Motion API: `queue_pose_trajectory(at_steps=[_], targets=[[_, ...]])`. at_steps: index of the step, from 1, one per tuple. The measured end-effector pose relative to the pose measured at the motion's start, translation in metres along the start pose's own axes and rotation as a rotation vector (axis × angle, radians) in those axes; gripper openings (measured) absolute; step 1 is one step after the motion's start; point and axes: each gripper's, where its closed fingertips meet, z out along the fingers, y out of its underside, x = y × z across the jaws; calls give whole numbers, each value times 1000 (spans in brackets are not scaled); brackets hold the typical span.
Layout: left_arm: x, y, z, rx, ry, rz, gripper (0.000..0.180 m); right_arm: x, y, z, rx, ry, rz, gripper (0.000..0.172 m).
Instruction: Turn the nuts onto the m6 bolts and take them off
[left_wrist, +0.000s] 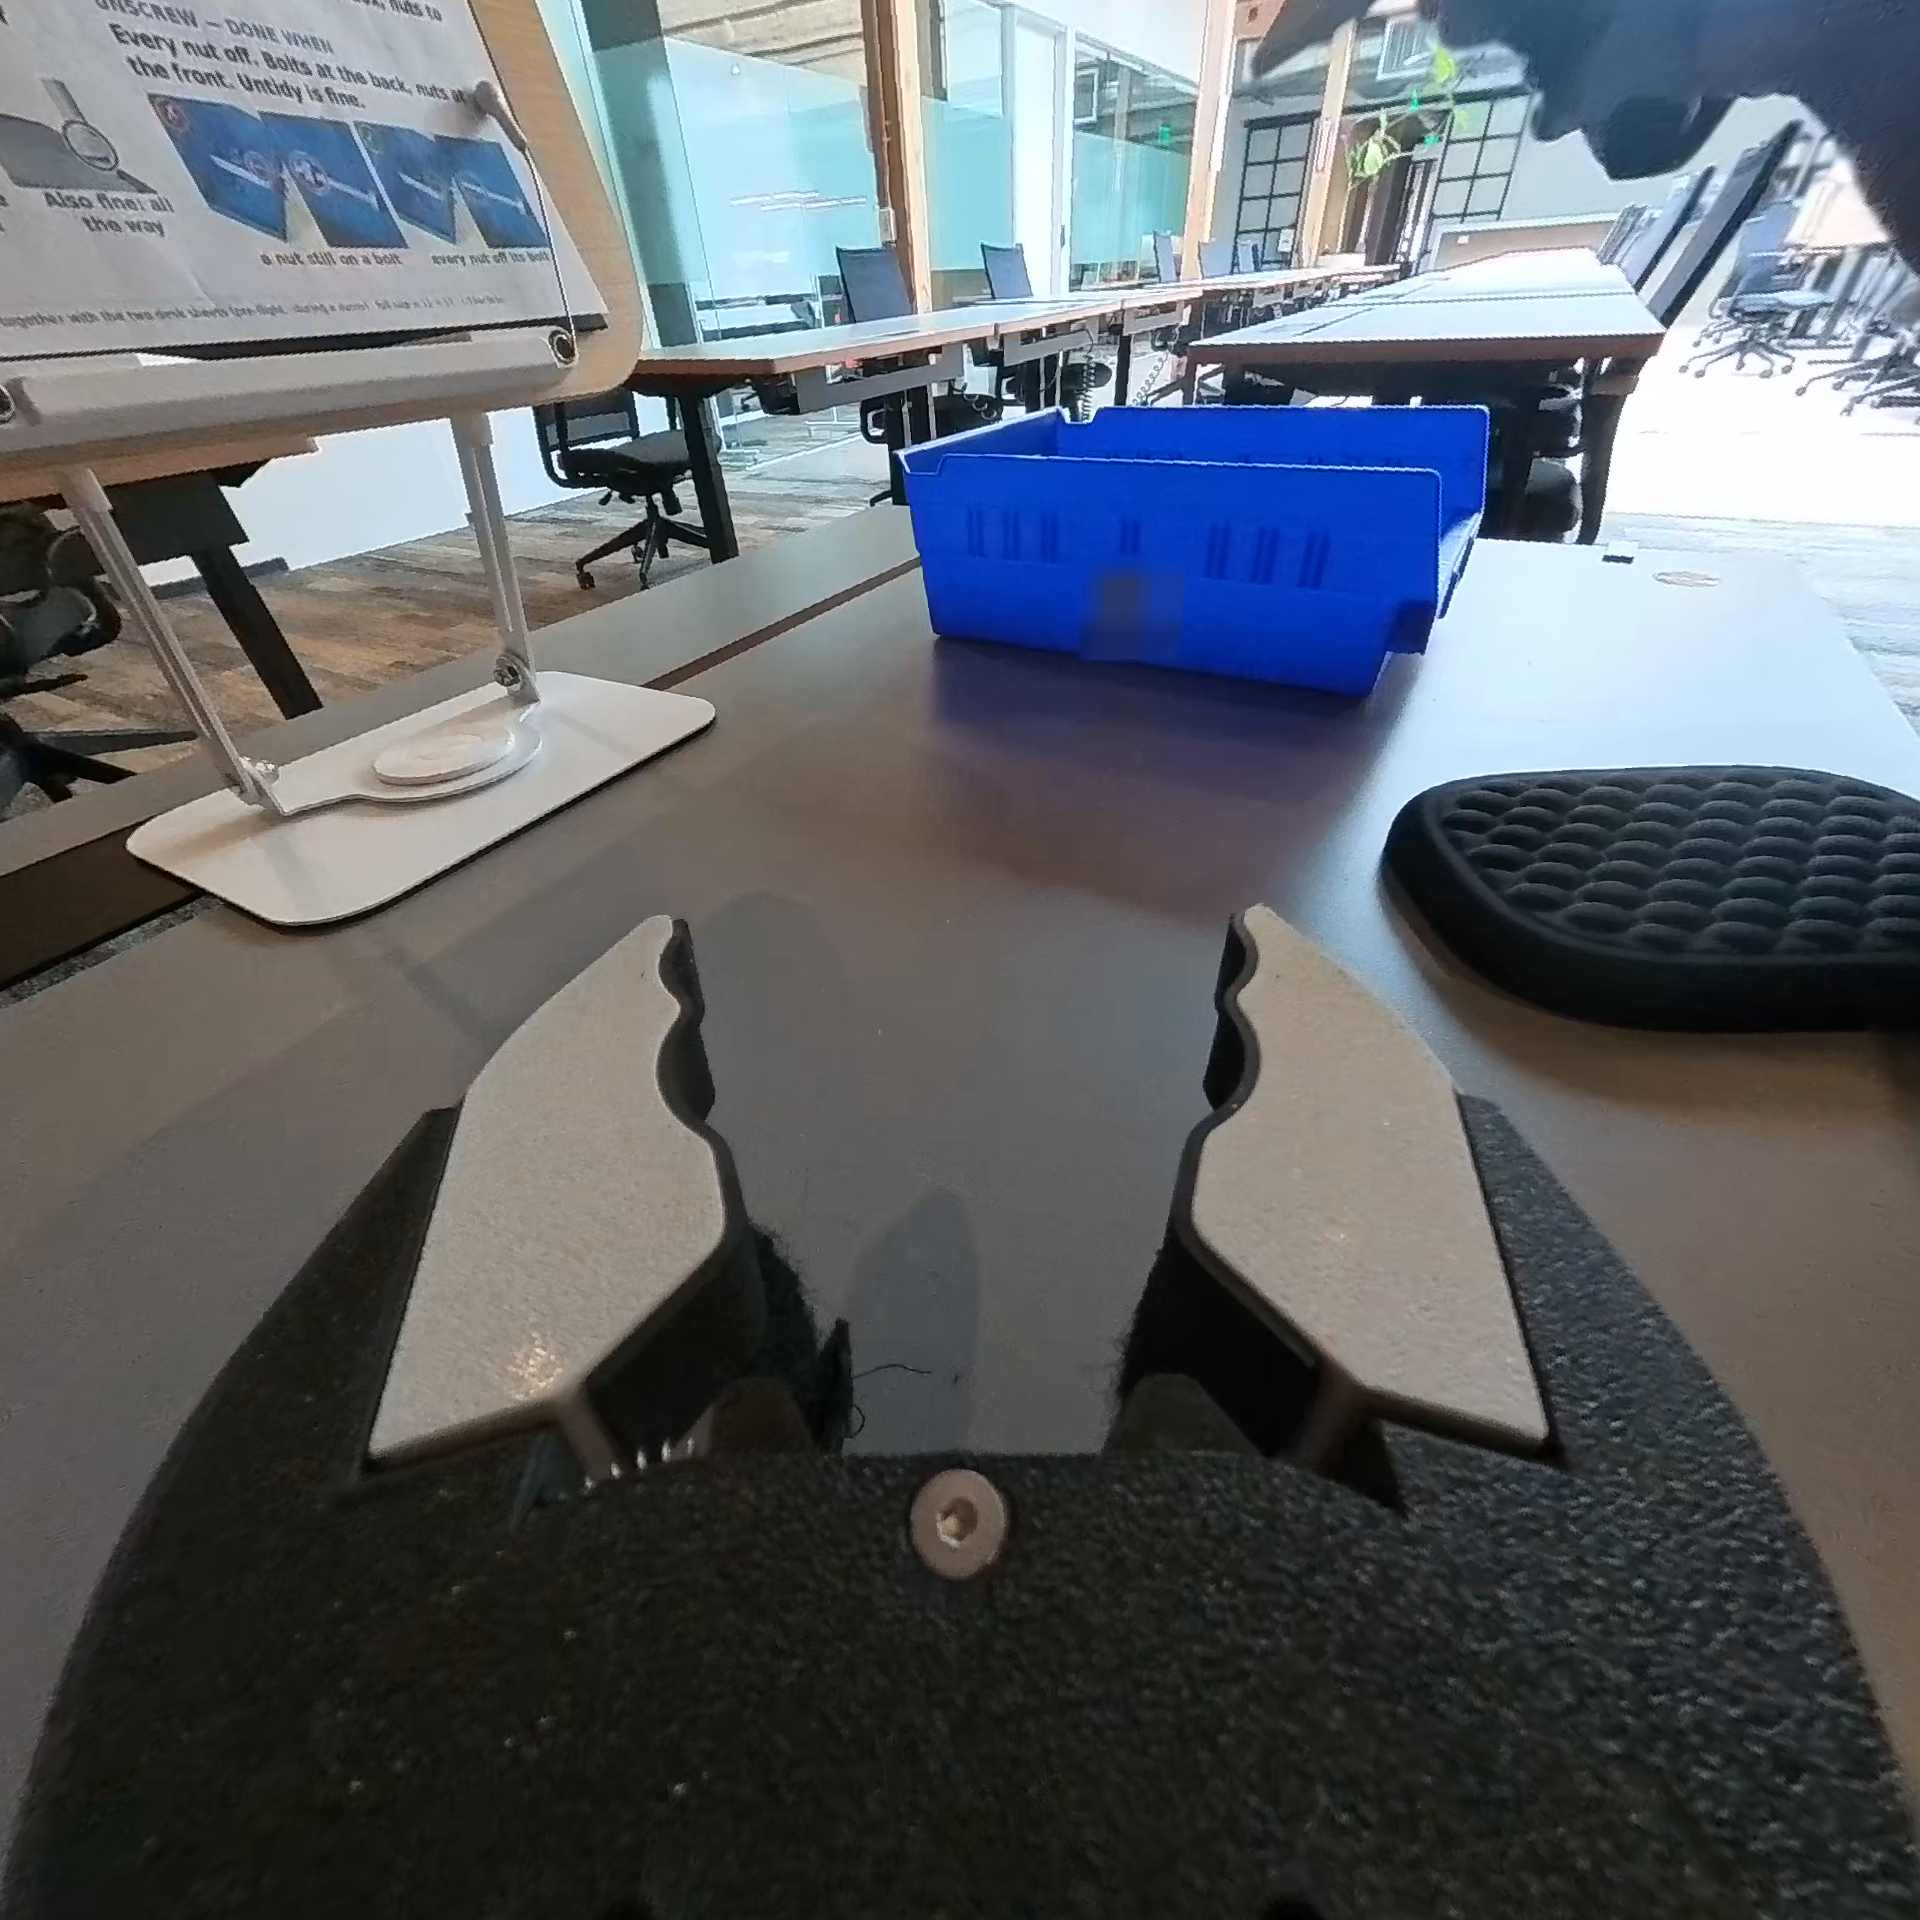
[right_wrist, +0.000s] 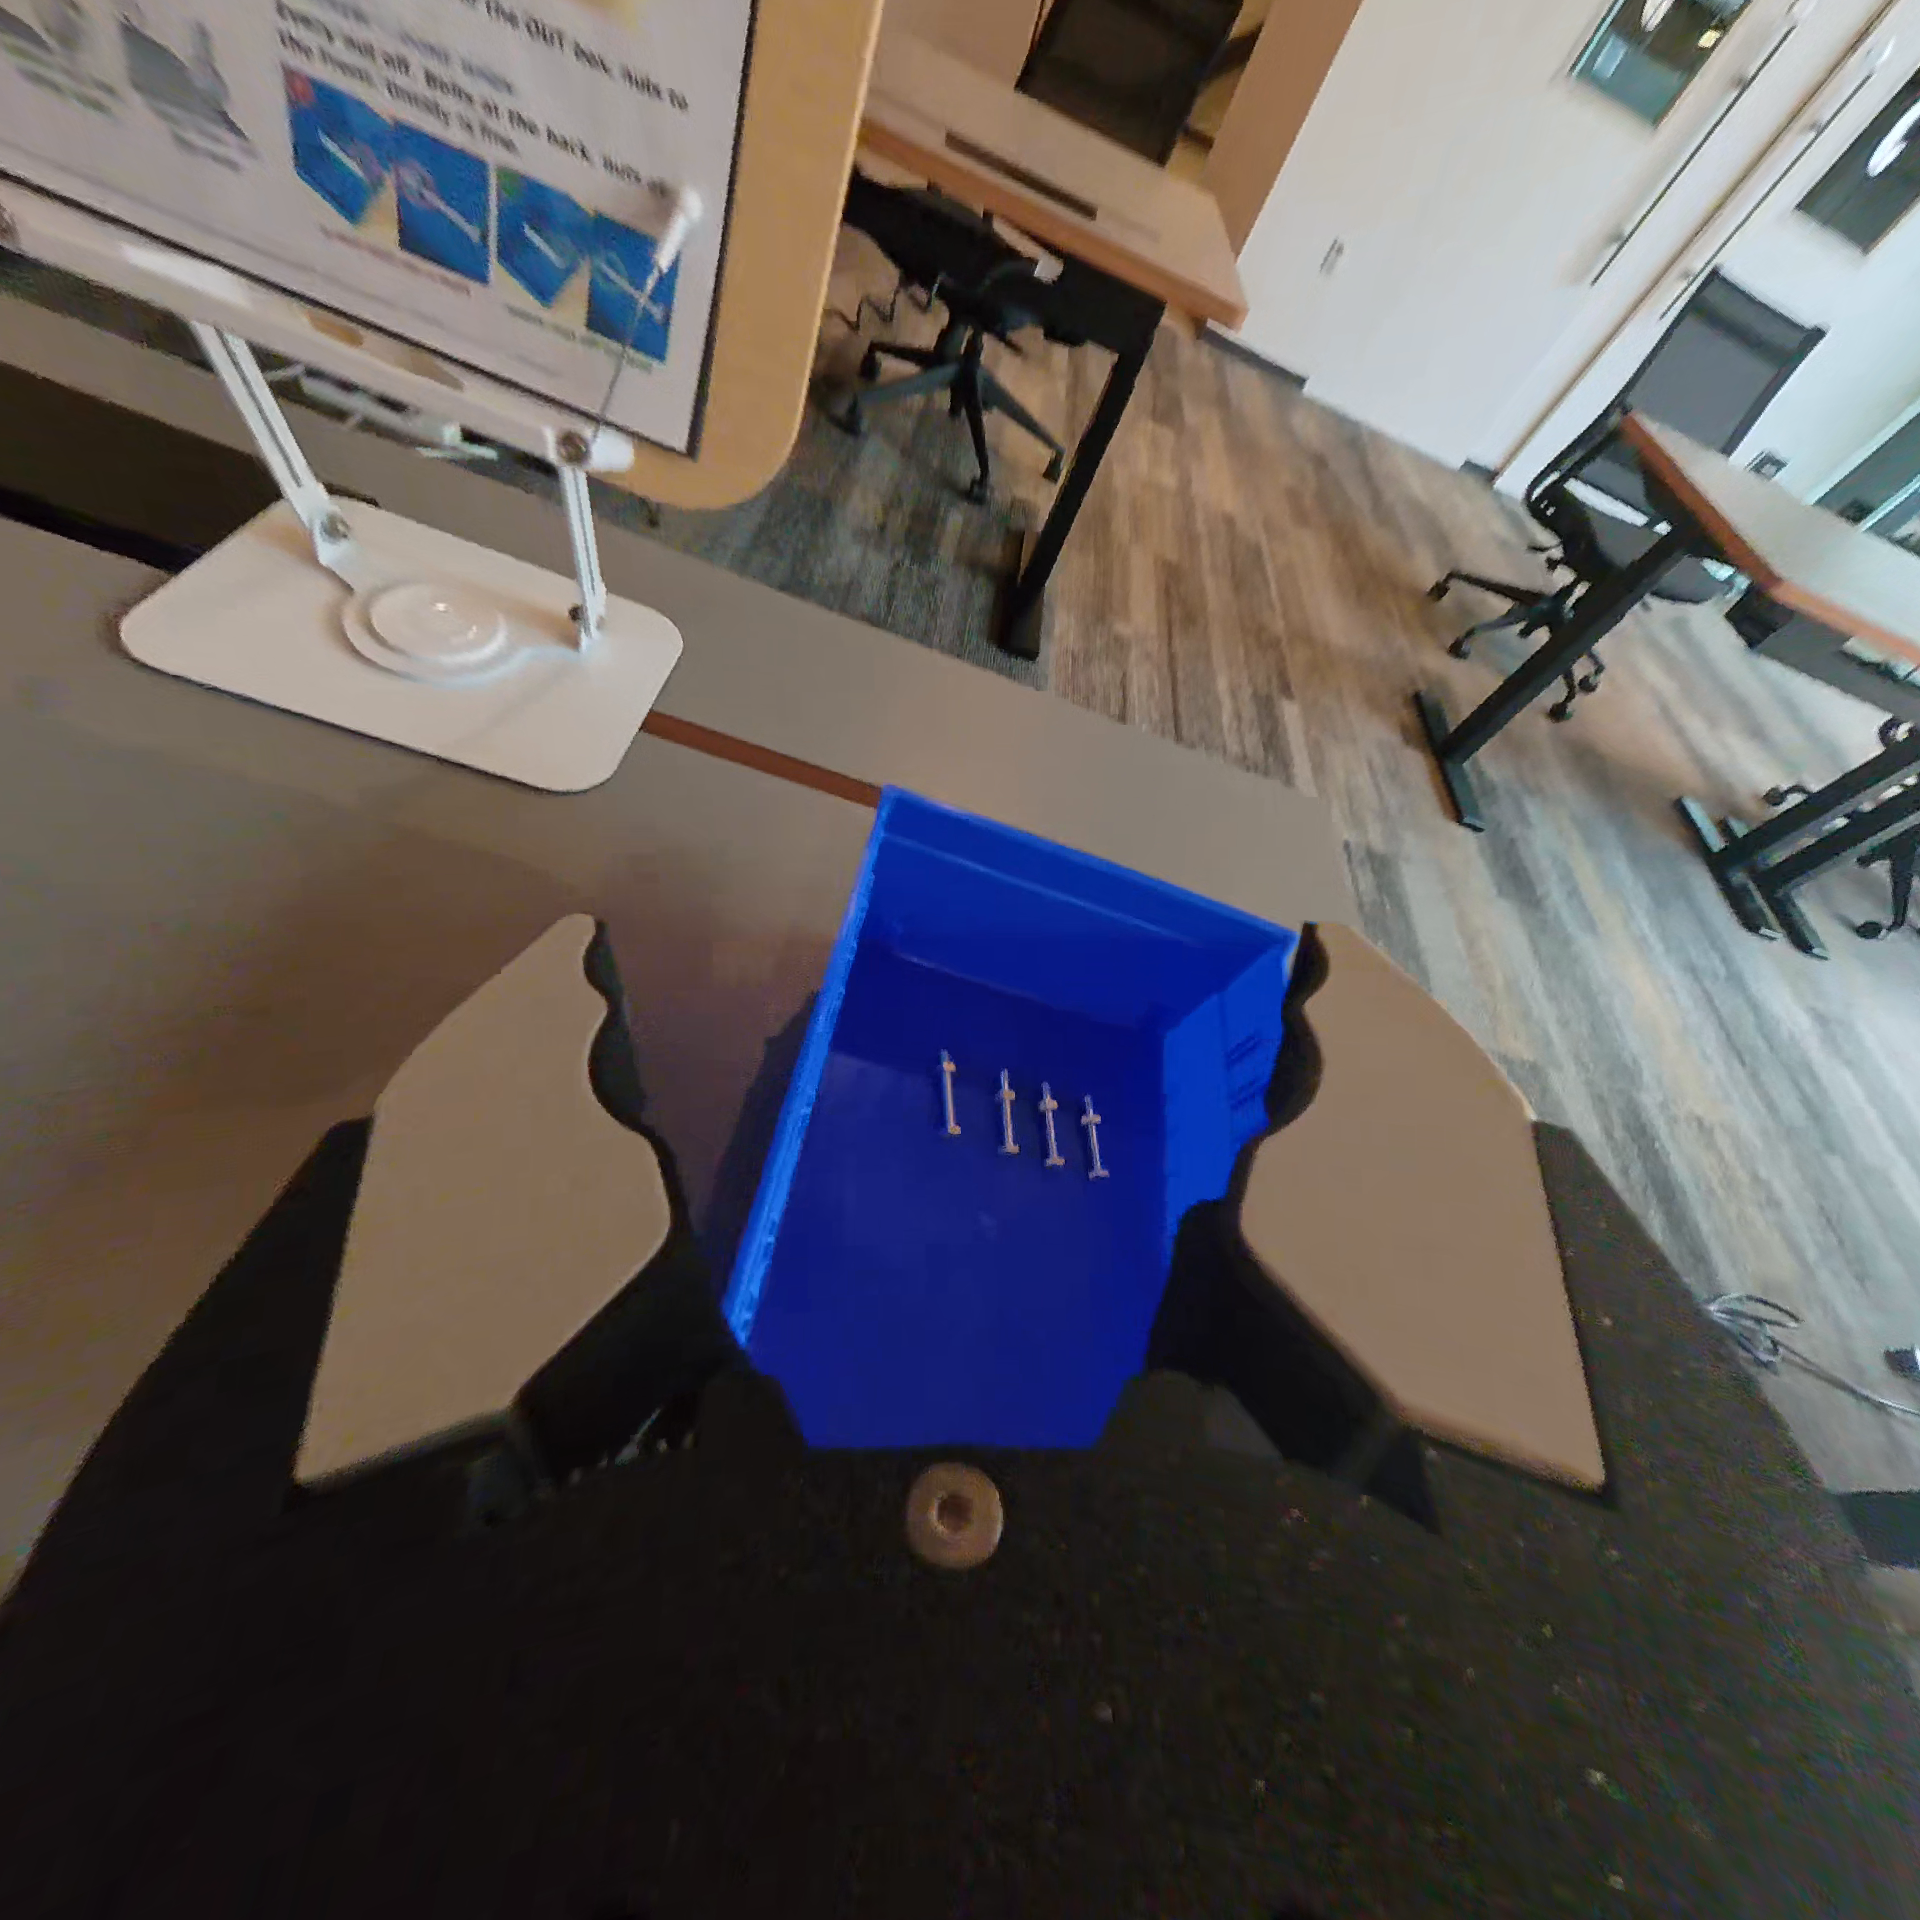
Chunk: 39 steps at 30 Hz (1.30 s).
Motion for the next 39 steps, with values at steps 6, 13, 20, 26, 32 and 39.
queue_pose_trajectory(at_steps=[6, 13, 20, 26, 32, 39], targets=[[0, 0, 0, -1, 0, 0, 94, -2, -15, -20, 126, 110, 21, 135], [1, 0, 0, -3, 3, 10, 94, -22, -22, -41, 249, 68, 101, 147], [4, 1, 1, -10, 7, 29, 94, -44, -37, -74, 487, -151, 281, 147], [5, 2, 1, -12, 10, 41, 93, -42, -24, -89, 559, -122, 291, 117], [6, 1, 0, -4, 24, 31, 93, -46, -9, -104, 634, 34, 166, 103], [6, -1, -1, 12, 37, 23, 92, -44, 19, -104, 616, 124, 118, 101]])
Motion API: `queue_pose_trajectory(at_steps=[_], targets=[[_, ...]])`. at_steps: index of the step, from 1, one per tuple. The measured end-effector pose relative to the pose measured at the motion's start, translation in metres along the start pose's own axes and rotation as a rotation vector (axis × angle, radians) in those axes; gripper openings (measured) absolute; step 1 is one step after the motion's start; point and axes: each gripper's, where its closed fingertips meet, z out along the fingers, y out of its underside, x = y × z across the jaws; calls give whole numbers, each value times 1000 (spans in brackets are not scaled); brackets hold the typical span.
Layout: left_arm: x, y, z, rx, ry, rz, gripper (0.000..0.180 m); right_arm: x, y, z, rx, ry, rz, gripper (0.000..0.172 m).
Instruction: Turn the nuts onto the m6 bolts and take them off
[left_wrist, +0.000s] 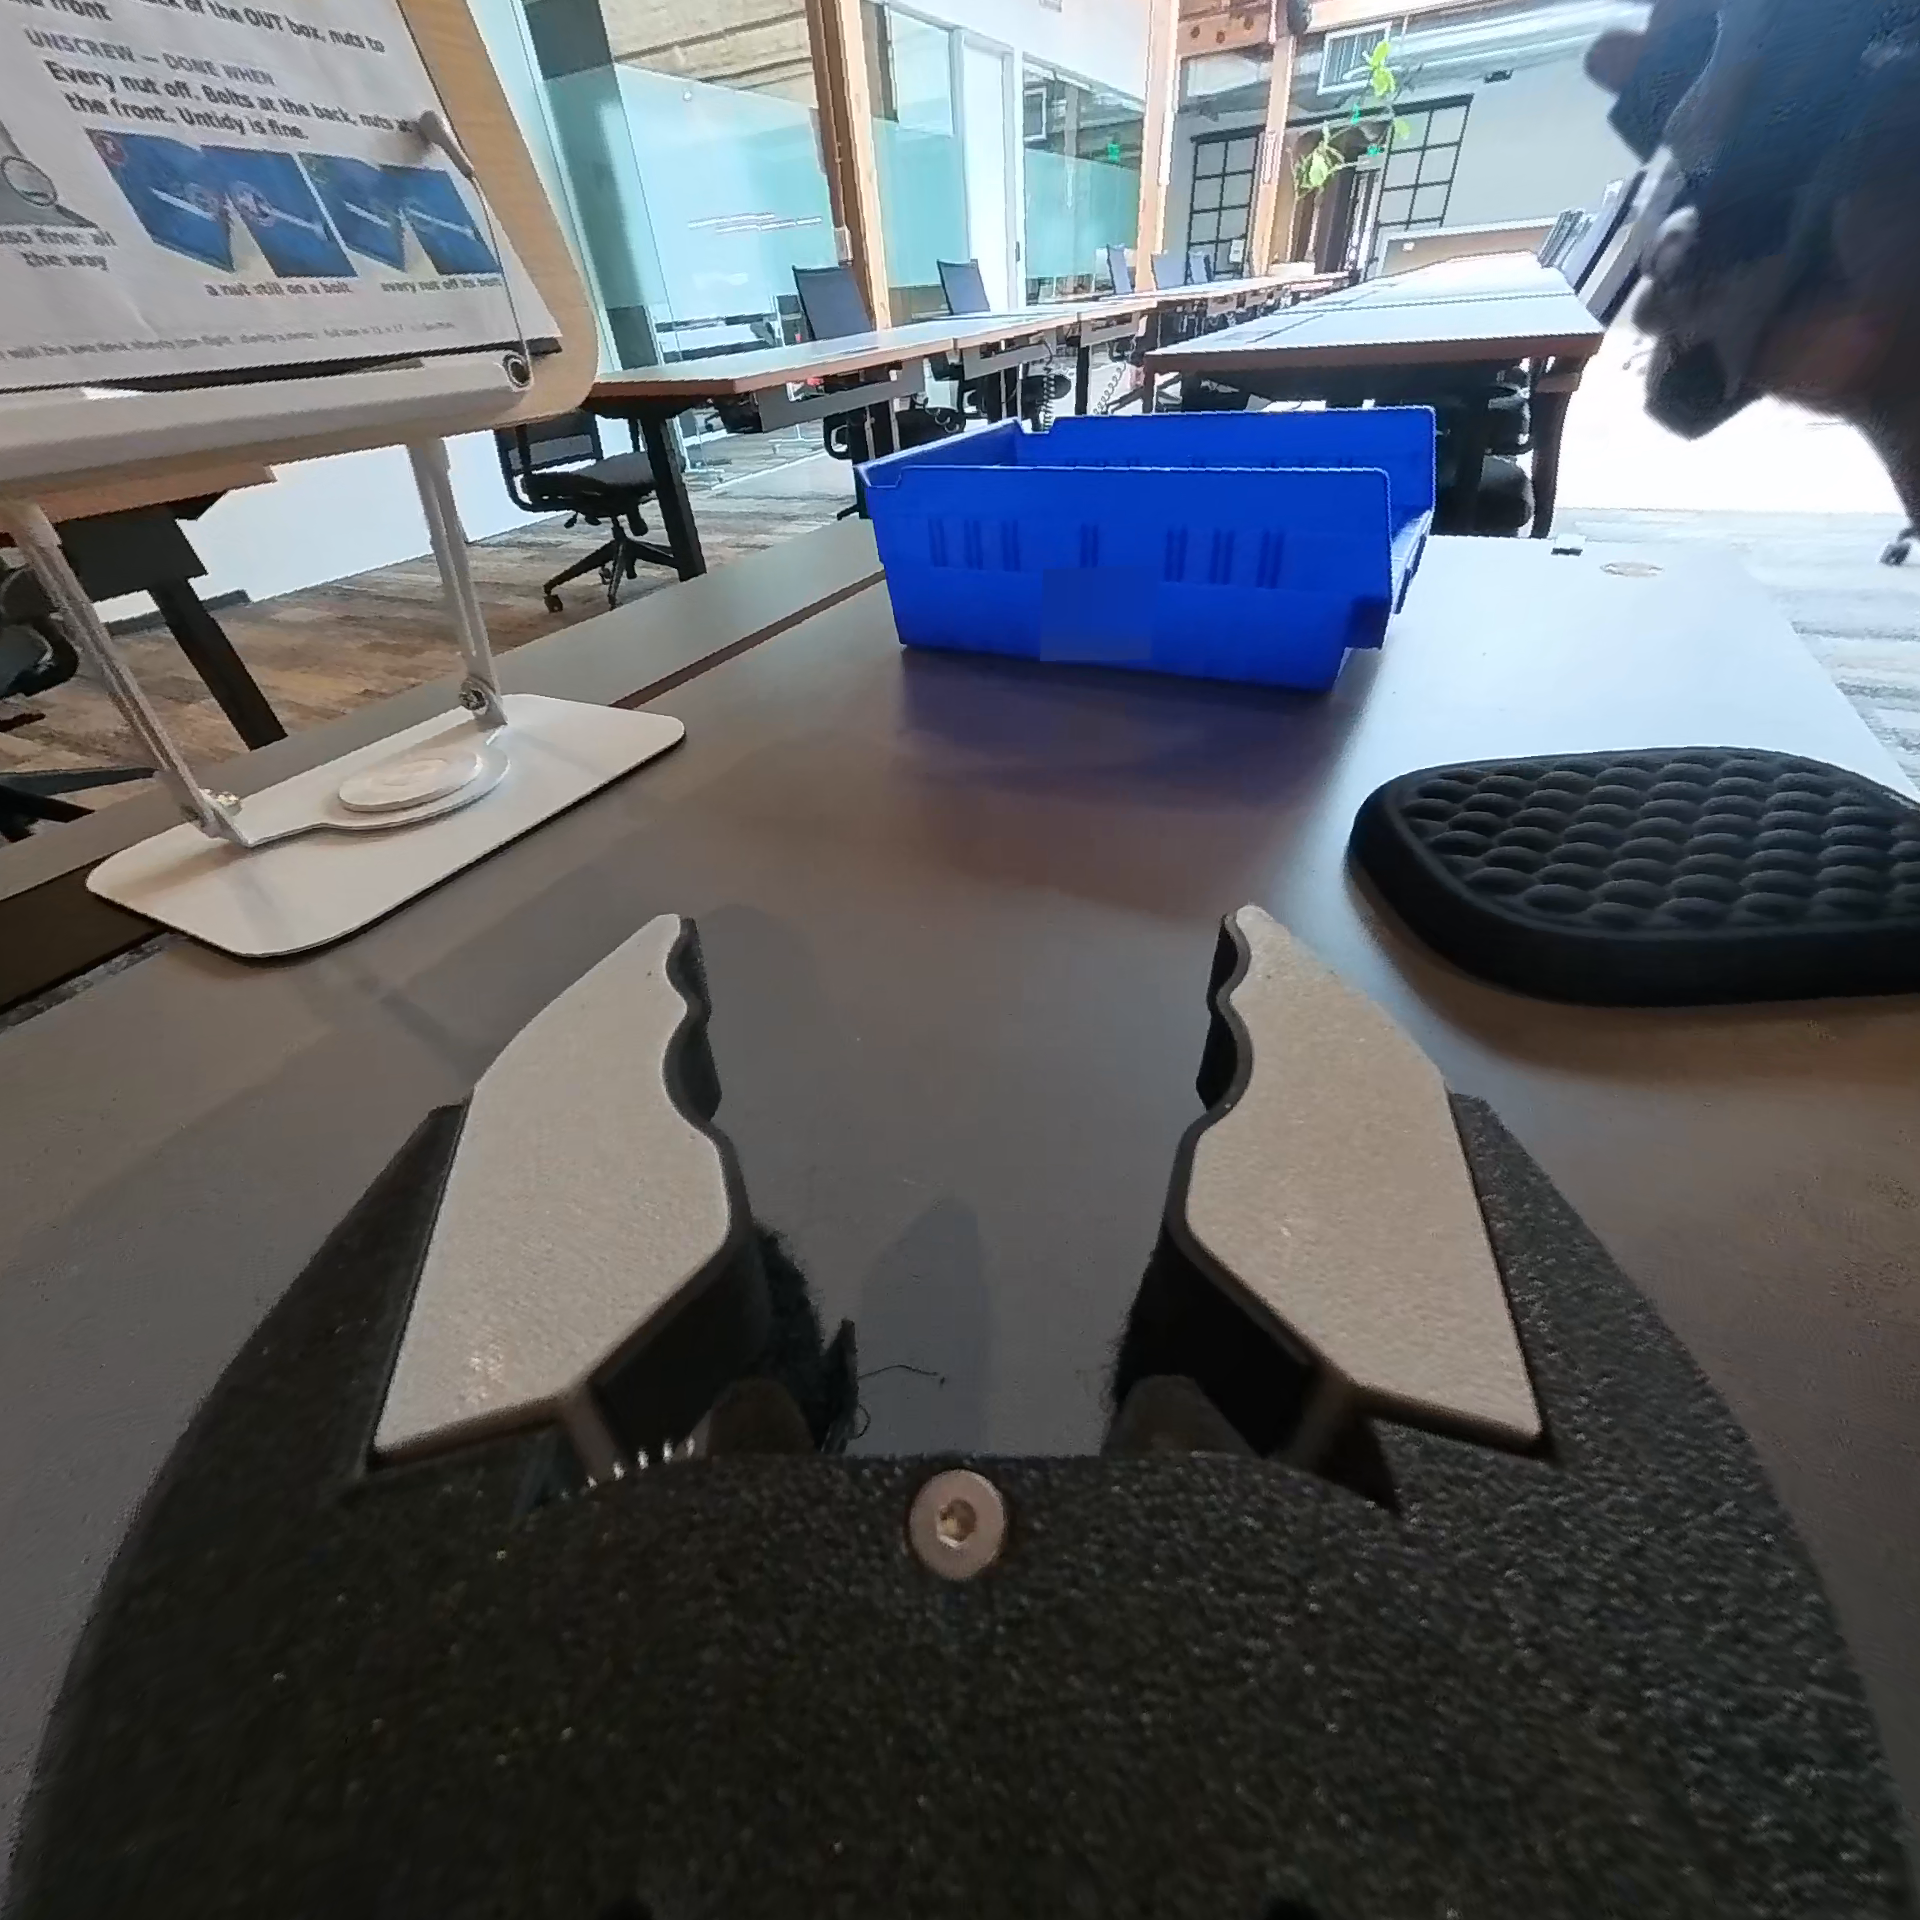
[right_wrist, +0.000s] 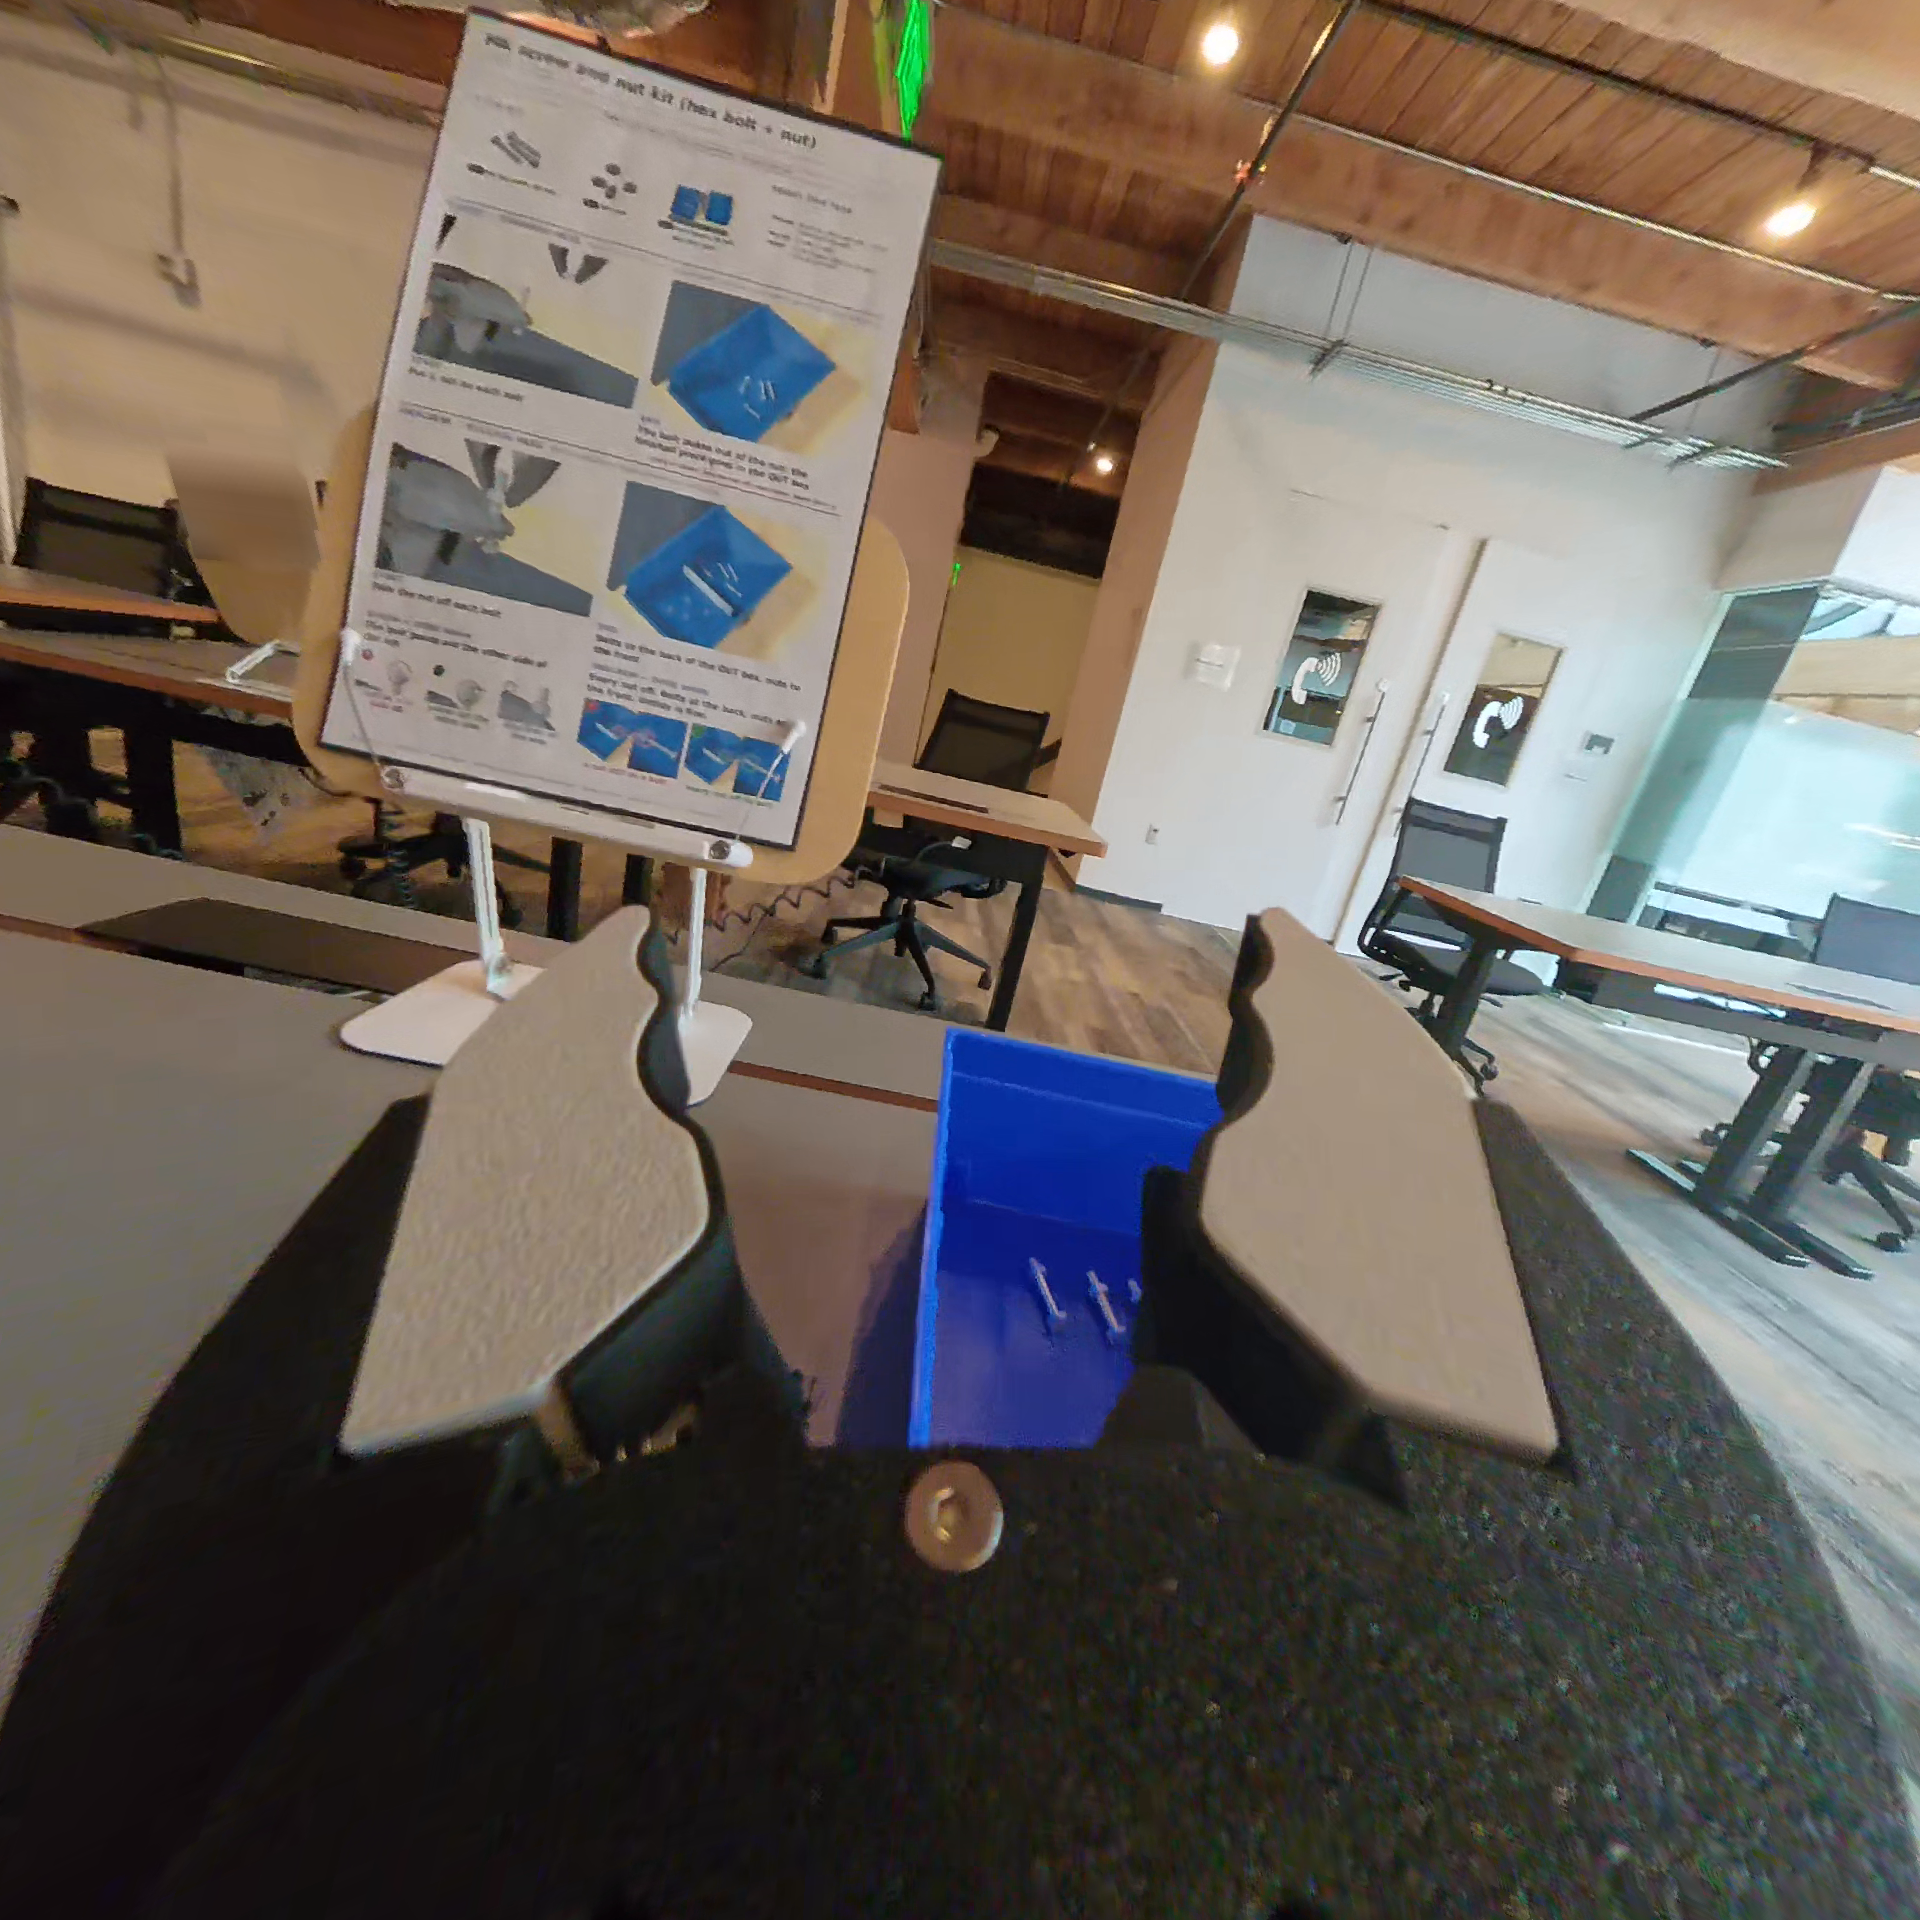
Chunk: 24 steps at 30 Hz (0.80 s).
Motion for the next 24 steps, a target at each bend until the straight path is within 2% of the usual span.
queue_pose_trajectory(at_steps=[4, 14, 16, 20, 24], targets=[[-1, -1, -1, 8, 0, -12, 92, 7, 14, -9, -4, 3, 28, 94], [-2, -2, -4, 11, 3, -20, 91, 0, 93, -33, -314, -110, -19, 92], [-3, -1, -5, -2, 0, -19, 92, -1, 105, -36, -358, -117, -37, 85], [-6, -13, -14, 25, -11, -45, 92, 5, 127, -38, -458, -82, -84, 77], [-6, -31, -33, 78, -24, -76, 91, -1, 140, -35, -500, -101, -48, 69]])
